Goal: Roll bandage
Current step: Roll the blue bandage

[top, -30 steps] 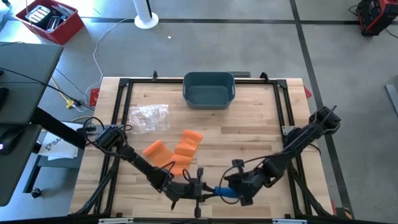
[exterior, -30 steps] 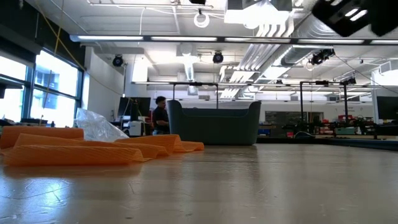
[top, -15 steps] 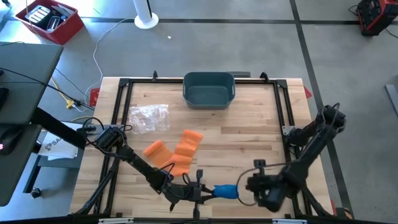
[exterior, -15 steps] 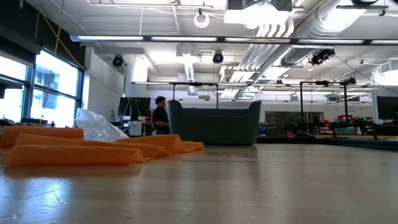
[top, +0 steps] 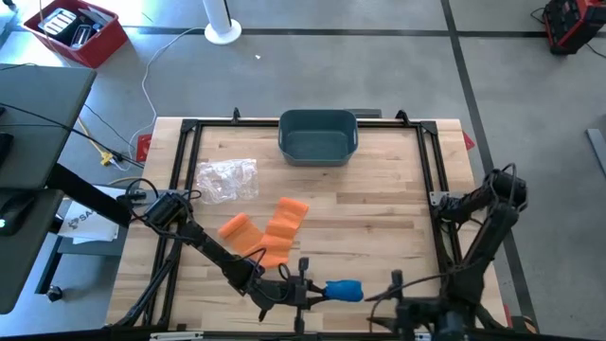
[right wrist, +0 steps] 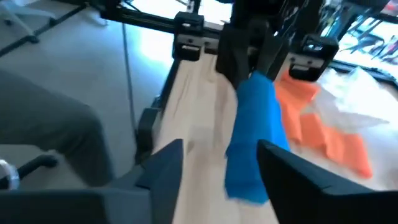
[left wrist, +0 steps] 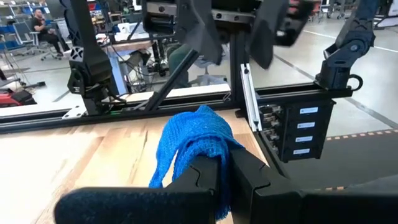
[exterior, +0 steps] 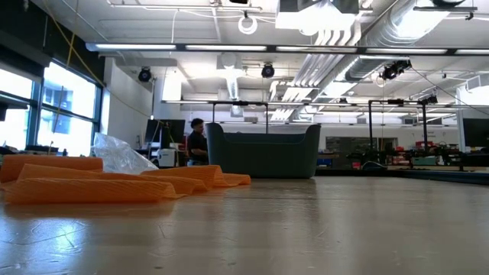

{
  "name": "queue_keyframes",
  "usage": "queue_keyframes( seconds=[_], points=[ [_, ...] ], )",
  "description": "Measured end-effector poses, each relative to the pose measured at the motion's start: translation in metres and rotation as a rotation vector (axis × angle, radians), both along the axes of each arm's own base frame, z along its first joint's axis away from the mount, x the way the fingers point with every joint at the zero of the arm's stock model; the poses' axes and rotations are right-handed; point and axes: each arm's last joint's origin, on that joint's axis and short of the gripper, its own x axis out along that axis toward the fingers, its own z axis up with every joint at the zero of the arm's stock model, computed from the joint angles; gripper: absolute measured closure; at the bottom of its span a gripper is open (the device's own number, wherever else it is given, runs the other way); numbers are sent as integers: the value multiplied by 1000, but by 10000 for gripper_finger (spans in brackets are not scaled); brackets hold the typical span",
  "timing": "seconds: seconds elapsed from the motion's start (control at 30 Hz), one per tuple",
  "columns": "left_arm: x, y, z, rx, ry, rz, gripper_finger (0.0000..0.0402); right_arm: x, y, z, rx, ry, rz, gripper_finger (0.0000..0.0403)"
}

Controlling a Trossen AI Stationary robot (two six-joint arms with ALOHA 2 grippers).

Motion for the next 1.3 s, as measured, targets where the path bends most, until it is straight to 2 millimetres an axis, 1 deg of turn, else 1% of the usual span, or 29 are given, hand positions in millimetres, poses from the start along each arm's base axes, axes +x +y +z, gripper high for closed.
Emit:
queue_keyframes(
  seconds=[0.1,0.17,0.23,0.33,0.4,0.5,0.57,0.63,0.7,0.8,0.93,1.0,1.1,1.2,1.23,1.3],
  points=[
    [1,2,0,-2,0,4,396,18,-8,-5,-49,5,-31,170],
    [2,2,0,-6,0,9,396,29,-15,-8,-74,17,-67,157],
    [2,2,0,-7,1,9,396,40,-23,-9,-68,39,-83,152],
    [2,2,0,-8,0,9,396,52,-31,-12,-13,121,-27,151],
    [2,2,0,-7,1,9,396,59,-34,-15,20,173,11,151],
    [2,3,-1,-5,4,10,396,66,-36,-24,19,209,17,157],
    [1,2,-1,-6,4,9,396,67,-35,-29,7,222,14,168],
    [1,2,-1,-6,6,6,396,69,-35,-33,7,227,4,188],
    [1,2,-1,-14,7,6,396,70,-35,-36,12,231,-10,215],
    [1,2,-1,-48,9,11,391,69,-34,-36,16,233,-14,269],
    [1,3,-3,-62,37,12,362,66,-34,-37,-7,234,-23,341],
    [-1,4,-3,-55,85,21,343,63,-35,-40,-27,257,-35,366],
    [-9,10,1,-64,206,65,317,55,-37,-45,-48,314,-73,368],
    [-21,18,8,-87,330,118,300,46,-39,-49,-79,348,-111,368],
    [-24,21,11,-97,358,134,297,43,-39,-49,-91,353,-115,365],
    [-28,24,19,-120,359,145,292,37,-36,-50,-127,334,-124,356]
  ],
)
